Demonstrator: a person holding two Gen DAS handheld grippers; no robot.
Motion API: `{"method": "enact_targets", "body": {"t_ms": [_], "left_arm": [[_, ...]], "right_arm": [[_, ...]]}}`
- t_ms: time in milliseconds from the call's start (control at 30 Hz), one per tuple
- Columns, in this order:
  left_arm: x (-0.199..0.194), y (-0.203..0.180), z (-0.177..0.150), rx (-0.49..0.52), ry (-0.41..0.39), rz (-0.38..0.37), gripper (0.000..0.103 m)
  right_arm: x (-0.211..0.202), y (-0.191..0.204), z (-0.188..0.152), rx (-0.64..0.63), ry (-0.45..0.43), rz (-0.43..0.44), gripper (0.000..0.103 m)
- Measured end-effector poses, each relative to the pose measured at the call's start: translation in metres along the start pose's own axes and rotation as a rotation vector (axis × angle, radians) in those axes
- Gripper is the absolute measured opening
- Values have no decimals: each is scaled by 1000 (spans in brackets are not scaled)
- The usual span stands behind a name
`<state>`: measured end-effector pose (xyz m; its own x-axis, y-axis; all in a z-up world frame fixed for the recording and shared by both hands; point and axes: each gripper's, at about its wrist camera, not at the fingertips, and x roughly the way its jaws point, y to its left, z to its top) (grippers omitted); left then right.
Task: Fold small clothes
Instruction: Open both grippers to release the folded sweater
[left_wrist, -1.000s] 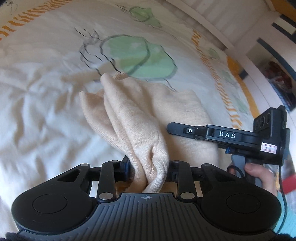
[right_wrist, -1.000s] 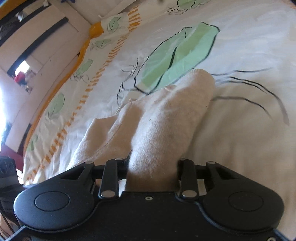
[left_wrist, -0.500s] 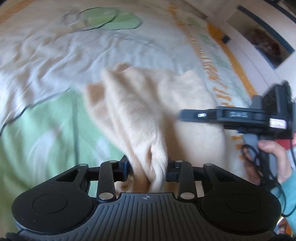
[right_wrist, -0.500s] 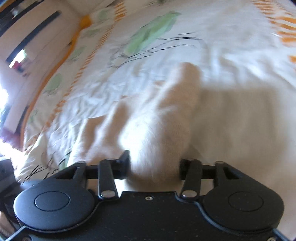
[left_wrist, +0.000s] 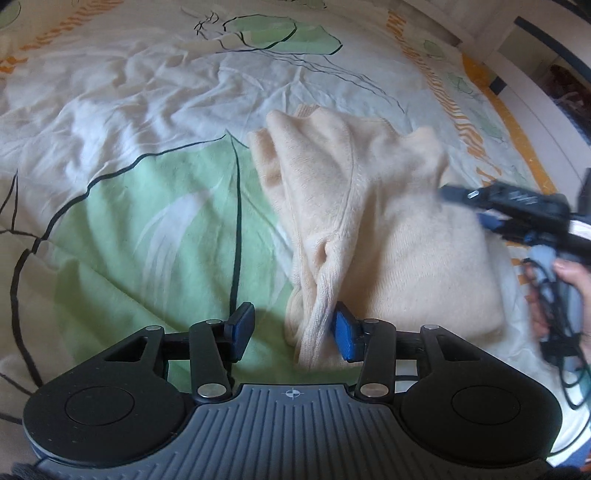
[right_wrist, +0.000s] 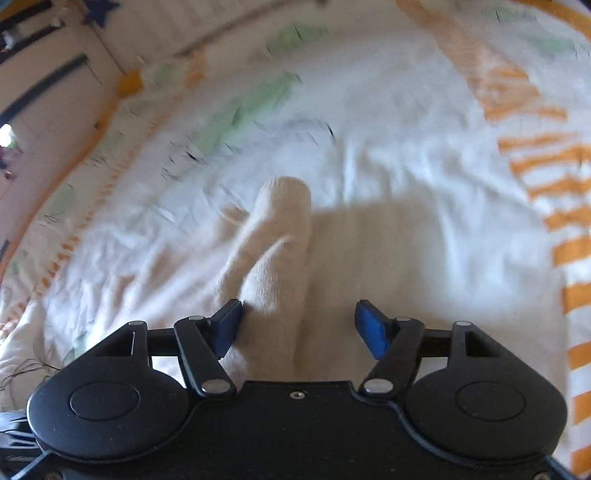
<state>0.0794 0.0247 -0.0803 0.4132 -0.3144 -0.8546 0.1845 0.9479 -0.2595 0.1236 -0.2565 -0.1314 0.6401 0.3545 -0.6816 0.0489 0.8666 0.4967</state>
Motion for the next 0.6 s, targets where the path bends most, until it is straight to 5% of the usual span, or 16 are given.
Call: {"method": "enact_targets", "body": {"t_ms": [100, 333, 600], "left_arm": [[-7, -9, 3, 29, -16, 19, 44], [-61, -40, 25, 158, -190, 45, 43], [5, -68, 84, 175, -171, 116, 43]], "right_arm": [[4, -3, -1, -3, -31, 24, 73], [2, -14, -9, 53, -69, 69, 74], [-1, -10, -13, 8, -79, 59, 76]]}}
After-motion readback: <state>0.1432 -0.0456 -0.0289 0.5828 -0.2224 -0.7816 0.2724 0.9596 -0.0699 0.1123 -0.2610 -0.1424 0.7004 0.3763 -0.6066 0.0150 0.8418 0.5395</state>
